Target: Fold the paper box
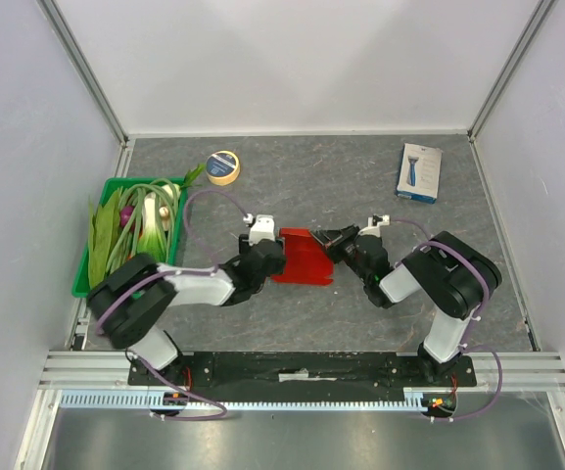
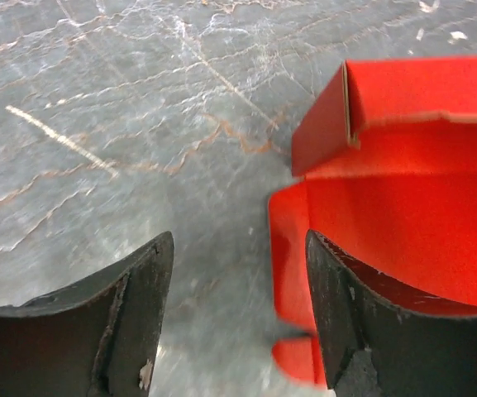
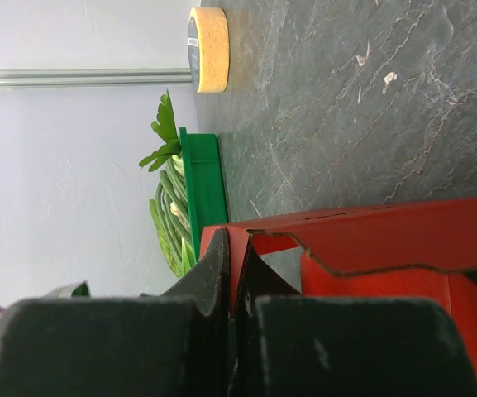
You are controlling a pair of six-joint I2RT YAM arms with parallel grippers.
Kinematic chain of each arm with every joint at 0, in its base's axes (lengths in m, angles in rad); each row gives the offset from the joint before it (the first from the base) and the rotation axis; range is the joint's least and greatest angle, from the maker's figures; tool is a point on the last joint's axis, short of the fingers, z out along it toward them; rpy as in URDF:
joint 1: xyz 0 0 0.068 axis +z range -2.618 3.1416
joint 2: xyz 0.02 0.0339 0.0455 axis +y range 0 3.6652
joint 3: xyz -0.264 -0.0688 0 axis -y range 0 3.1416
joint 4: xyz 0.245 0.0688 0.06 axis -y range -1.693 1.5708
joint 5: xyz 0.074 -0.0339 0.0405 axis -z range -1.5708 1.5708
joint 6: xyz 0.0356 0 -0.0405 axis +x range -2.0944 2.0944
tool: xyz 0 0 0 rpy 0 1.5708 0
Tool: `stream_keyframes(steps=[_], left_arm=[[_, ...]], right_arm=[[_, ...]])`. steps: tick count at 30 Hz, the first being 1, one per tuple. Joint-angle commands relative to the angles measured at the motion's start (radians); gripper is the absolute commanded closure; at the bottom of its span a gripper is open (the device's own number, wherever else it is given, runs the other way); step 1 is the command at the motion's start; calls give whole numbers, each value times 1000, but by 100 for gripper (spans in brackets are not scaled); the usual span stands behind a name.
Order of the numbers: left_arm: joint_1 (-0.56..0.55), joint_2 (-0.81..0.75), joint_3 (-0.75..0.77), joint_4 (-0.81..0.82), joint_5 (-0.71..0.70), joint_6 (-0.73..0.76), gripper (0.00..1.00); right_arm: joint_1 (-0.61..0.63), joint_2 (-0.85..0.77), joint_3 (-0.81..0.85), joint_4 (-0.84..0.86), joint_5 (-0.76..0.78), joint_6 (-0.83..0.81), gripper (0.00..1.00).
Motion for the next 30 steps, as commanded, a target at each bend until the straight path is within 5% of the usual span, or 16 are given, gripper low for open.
stream_keyframes(steps=[1,8,16,20,30], left_arm=[[12,-235,-167,115,107,77,28],[150,-393,-295,169,214,66,40],[199,-384,-206,204,429,52,23],[287,-329,-76,92,637,-69,16],[429,-127,21,212,977,-314,11]], right_arm=[[-10,0,5,-128,16,-92,100],[-16,-11,33,-168,-22,-92,100],[-24,-6,48,-182,-65,-126,95],[-36,14,53,-171,-81,-155,95],[-48,0,40,-150,-113,-184,95]])
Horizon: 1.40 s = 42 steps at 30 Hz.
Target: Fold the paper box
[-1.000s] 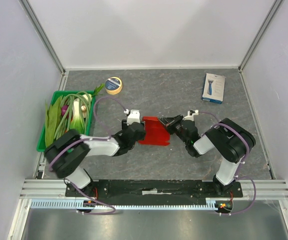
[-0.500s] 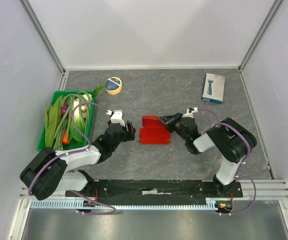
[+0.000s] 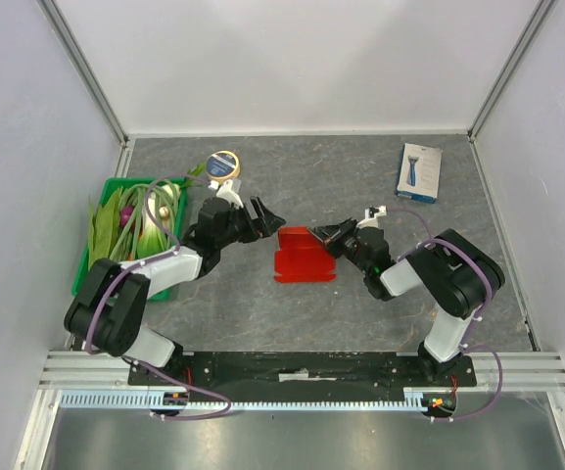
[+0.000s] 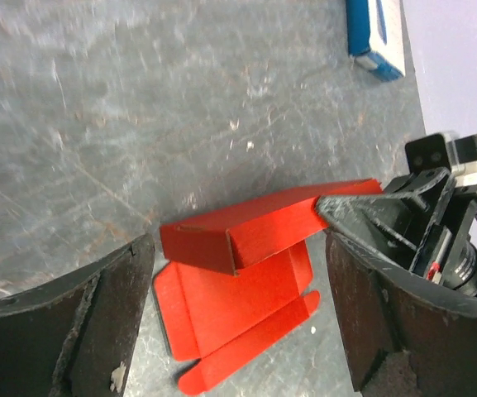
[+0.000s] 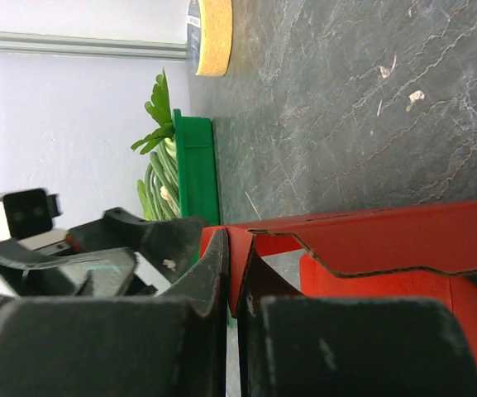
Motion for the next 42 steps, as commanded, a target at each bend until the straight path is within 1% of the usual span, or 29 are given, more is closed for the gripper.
stream_keyframes(steps=[1,4,7,11,16,17,19,20,21,25,27,29,30,31,33,34,35,36,39,42], left_arm=[[26,74,18,84,179,-155,11],[27,125,40,78,206,-166,15],[27,160,40,95,195,-167,18],[29,210,44,110,189,-161,24],[30,266,3,164,154,-146,33],[36,280,-6,181,155,-147,37],[41,303,-20,201,155,-144,43],[43,321,-35,206,155,-144,51],[43,328,-48,216,152,-146,55],[53,331,-107,264,146,-149,65],[53,319,-120,261,149,-141,66],[53,300,-108,227,158,-120,57],[53,274,-100,210,163,-110,51],[53,251,-91,190,170,-88,42],[53,176,-71,132,167,-52,35],[53,150,-63,99,145,-38,17],[53,127,-46,77,137,-23,13],[53,104,-37,30,128,4,12],[53,49,-9,-24,100,35,11],[53,24,0,-37,91,49,10]], right_arm=[[-10,6,-14,-87,0,-98,95],[-10,9,-12,-85,-2,-102,95],[-11,13,-9,-78,-6,-101,95],[-10,13,-9,-76,-6,-101,95],[-10,17,-15,-76,-6,-102,96],[-8,18,-18,-75,-6,-101,96],[-10,27,-26,-70,-3,-102,96],[-11,30,-29,-67,-3,-104,96],[-13,38,-37,-64,-3,-104,96],[-21,56,-60,-36,-5,-104,96],[-24,69,-64,-16,-13,-104,96],[-27,73,-60,1,-20,-103,96],[-25,73,-54,4,-28,-103,96],[-28,70,-51,2,-31,-103,96],[-31,60,-40,-2,-42,-107,95],[-33,58,-37,-5,-46,-109,95],[-36,56,-31,-15,-52,-110,95],[-37,56,-20,-21,-59,-112,93],[-41,56,-14,-24,-68,-112,91],[-42,55,-8,-25,-79,-113,86]])
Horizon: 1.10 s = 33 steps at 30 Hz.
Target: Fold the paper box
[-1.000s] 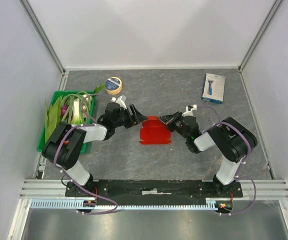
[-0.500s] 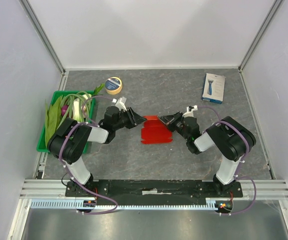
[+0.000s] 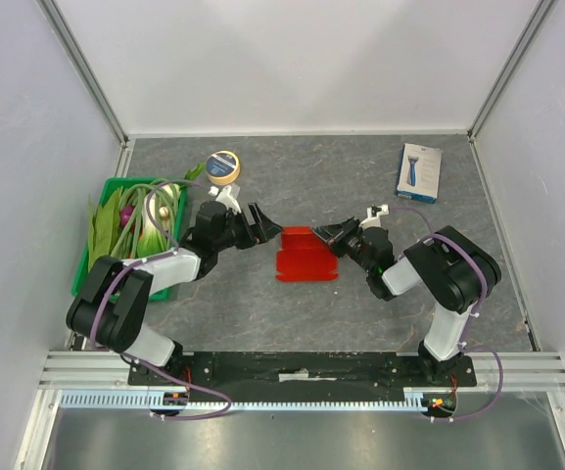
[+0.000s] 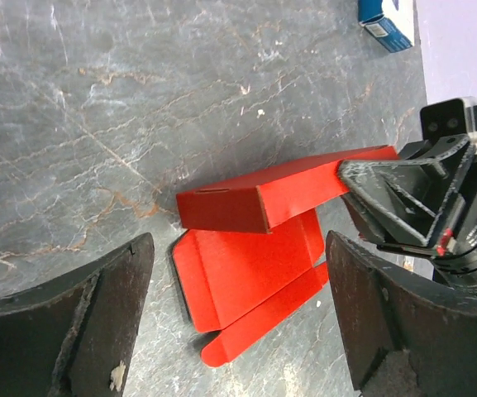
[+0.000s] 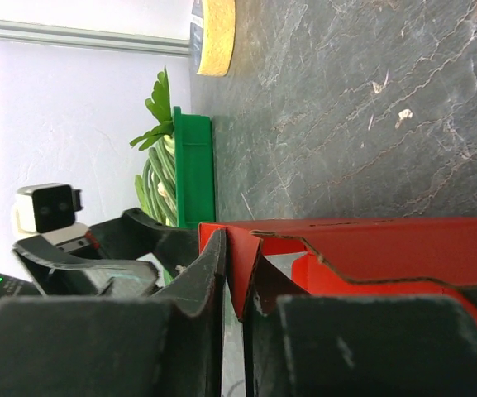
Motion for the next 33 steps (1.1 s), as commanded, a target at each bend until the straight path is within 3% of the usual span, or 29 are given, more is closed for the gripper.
stream_keyframes(steps=[1,5,9,12,14,17,22,26,30,33], left_arm=[[5,-41,55,-87,-42,94,8],[-9,-23,107,-144,-62,144,6],[-55,-30,128,-187,-149,235,14],[-112,-24,161,-233,-230,308,17],[-149,-23,176,-260,-270,333,18],[-184,-29,139,-209,-319,348,19],[-230,-50,46,-121,-388,368,24],[-276,-46,23,-104,-459,391,25],[-287,-37,21,-98,-476,384,13],[-287,11,73,-135,-502,391,18]], right_arm=[[-5,14,8,-104,-22,-81,84],[-8,-22,15,-150,-35,-119,67],[-28,-94,57,-301,-88,-224,47],[-32,-192,135,-539,-127,-399,32],[-31,-283,203,-789,-113,-524,22],[-42,-399,250,-1007,-82,-702,15],[-98,-527,282,-1260,0,-929,14],[-103,-573,270,-1311,150,-1055,14],[-103,-532,250,-1235,152,-1138,18],[-103,-487,203,-1033,119,-1187,25]])
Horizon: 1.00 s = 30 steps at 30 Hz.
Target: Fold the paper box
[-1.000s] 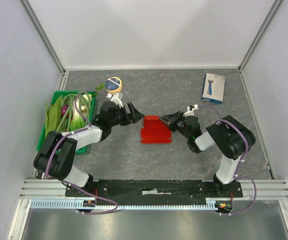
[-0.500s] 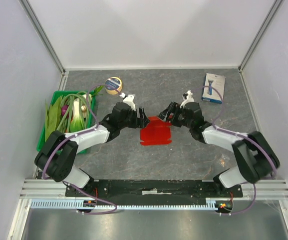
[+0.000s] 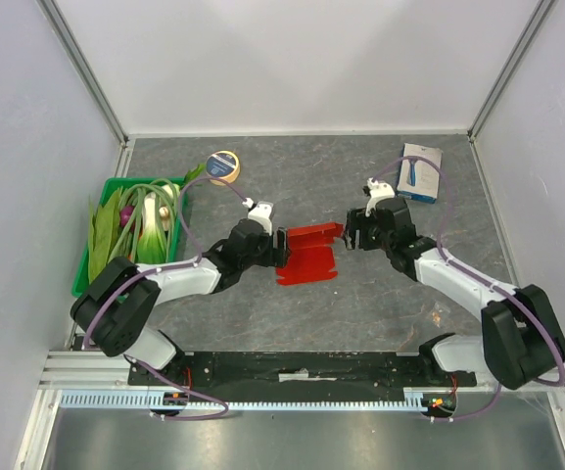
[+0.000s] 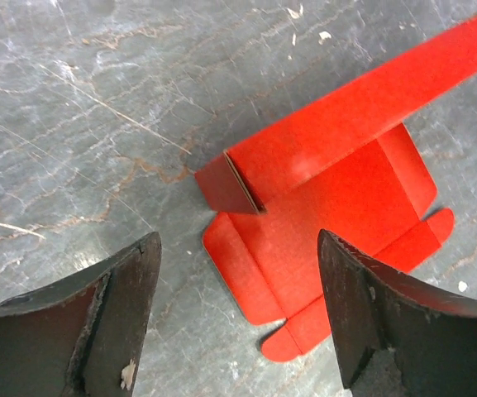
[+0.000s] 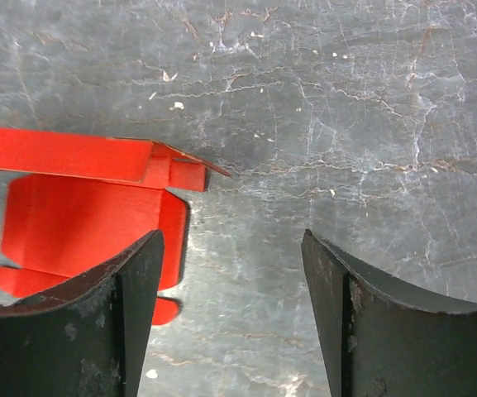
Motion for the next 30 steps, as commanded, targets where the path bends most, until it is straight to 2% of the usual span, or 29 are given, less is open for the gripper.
stream_keyframes(steps=[1,4,7,10,12,13,15,17,20,21,23,24,25,27,28,30], left_arm=[[0,40,61,42,-68,52,20],[-2,59,66,82,-51,63,26],[-6,26,55,81,-23,62,22],[-8,-55,31,21,-19,16,10],[-8,-88,43,-63,-29,-27,5],[-8,-103,55,-83,-17,-24,6],[-3,-109,89,-132,-19,-26,10],[14,-108,98,-130,3,-52,11],[83,-71,109,-88,96,-159,7],[125,-48,132,-85,197,-187,6],[146,-14,149,-82,250,-204,12],[143,-20,125,-71,242,-190,17],[135,-35,89,9,230,-148,17],[89,-78,-21,103,109,-101,15],[80,-79,-41,151,104,-63,15],[30,-47,-72,173,-34,-34,14]], right_arm=[[0,54,-63,218,13,-147,27],[3,91,-98,316,-39,-217,33],[1,123,-63,274,-24,-224,35],[-20,124,53,101,8,-85,34],[-28,107,95,-26,-7,-40,30],[-26,87,118,-50,-64,3,30],[-37,84,161,-170,-52,70,30],[-37,126,248,-232,-131,123,32],[-34,185,319,-265,-184,149,35],[-33,197,330,-259,-198,151,38],[-33,216,354,-260,-216,149,45],[-31,210,357,-260,-211,149,46],[-32,203,354,-260,-207,152,46],[-31,191,353,-262,-196,152,46],[-31,187,350,-262,-196,152,46],[-29,177,347,-265,-182,143,45]])
